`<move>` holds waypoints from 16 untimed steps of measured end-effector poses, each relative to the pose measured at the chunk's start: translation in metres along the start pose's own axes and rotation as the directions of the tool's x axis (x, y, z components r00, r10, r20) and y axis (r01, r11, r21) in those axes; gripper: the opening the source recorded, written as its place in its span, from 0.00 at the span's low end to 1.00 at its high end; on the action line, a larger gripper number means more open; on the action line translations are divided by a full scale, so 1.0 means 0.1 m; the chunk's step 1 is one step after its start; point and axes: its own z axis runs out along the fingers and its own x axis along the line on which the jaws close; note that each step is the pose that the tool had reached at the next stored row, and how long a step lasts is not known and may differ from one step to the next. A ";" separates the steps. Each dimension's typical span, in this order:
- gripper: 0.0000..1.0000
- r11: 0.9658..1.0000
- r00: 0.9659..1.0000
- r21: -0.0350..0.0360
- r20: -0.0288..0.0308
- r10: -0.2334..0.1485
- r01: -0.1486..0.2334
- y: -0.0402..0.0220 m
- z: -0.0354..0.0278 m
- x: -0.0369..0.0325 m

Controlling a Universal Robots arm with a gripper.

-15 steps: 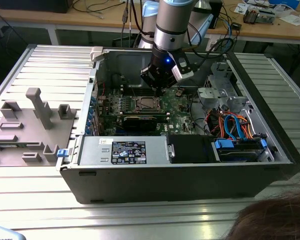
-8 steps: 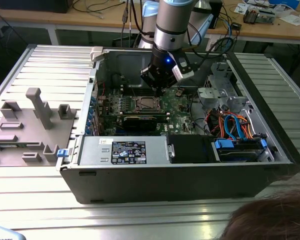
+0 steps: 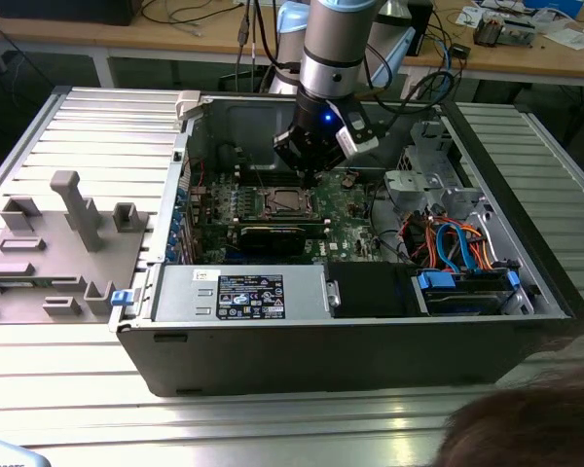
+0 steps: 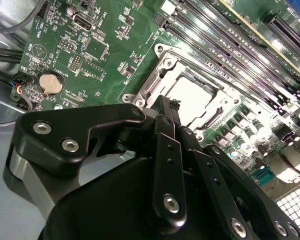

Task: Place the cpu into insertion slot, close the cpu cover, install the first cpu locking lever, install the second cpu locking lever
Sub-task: 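Install the first cpu locking lever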

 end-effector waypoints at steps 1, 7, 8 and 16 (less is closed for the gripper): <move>0.11 1.000 1.000 0.000 0.000 -0.002 0.002 0.000 0.000 0.000; 0.11 1.000 1.000 -0.018 0.002 -0.022 0.022 0.000 0.001 0.004; 0.11 1.000 1.000 -0.019 0.002 -0.022 0.022 0.001 0.002 0.007; 0.11 1.000 1.000 -0.003 0.002 0.015 -0.015 0.001 0.015 0.025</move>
